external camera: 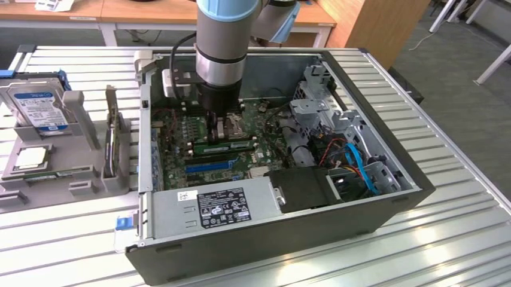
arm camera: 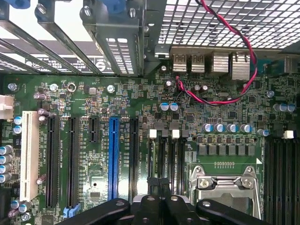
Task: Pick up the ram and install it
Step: 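Press down the ram until it locks into place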
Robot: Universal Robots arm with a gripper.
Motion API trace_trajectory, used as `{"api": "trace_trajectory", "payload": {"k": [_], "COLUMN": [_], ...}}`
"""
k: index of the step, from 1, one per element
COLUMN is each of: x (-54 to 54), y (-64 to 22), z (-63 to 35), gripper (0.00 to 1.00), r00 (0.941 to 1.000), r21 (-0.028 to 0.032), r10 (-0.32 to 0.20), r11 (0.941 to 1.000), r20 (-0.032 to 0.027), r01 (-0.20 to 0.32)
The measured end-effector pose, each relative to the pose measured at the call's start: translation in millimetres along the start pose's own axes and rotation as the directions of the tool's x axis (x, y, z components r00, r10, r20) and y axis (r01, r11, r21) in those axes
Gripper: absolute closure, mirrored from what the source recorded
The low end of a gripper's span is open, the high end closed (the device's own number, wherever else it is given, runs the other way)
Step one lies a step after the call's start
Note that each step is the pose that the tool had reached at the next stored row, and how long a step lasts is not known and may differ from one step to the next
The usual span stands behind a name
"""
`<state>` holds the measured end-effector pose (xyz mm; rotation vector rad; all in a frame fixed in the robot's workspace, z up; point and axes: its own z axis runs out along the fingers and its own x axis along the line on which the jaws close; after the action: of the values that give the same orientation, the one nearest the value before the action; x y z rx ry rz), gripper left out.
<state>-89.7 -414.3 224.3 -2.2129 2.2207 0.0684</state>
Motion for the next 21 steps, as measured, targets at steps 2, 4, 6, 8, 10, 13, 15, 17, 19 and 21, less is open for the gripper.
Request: {"api": "trace_trajectory", "payload": {"k": [2, 4, 6, 8, 10, 13, 15, 17, 19, 21], "x": [0.1, 0.2, 0.2, 0.1, 0.1, -0.2, -0.2, -0.4, -0.6, -0.8], "y": [0.0, 0.0, 0.0, -0.1, -0.1, -0.1, 0.1, 0.3, 0.5, 0.7], "z": [1.0, 1.5, 1.5, 1.7, 1.6, -2.6, -7.7, -12.9, -18.9, -25.5], "gripper": [0.90, 0.90, 0.90, 0.90, 0.90, 0.90, 0.90, 0.90, 0.90, 0.90], "r00": [1.0000, 1.0000, 1.0000, 1.0000, 1.0000, 1.0000, 1.0000, 1.0000, 1.0000, 1.0000], "r21": [0.0001, -0.0001, -0.0001, 0.0000, 0.0001, 0.0007, 0.0003, 0.0002, 0.0002, 0.0001], "r10": [0.000, 0.000, 0.000, 0.000, 0.000, 0.000, 0.000, 0.000, 0.000, 0.000], "r11": [1.0000, 1.0000, 1.0000, 1.0000, 1.0000, 1.0000, 1.0000, 1.0000, 1.0000, 1.0000], "r20": [0.0004, 0.0001, 0.0001, 0.0004, 0.0006, 0.0014, 0.0007, 0.0006, 0.0006, 0.0005], "r01": [0.000, 0.000, 0.000, 0.000, 0.000, 0.000, 0.000, 0.000, 0.000, 0.000]}}
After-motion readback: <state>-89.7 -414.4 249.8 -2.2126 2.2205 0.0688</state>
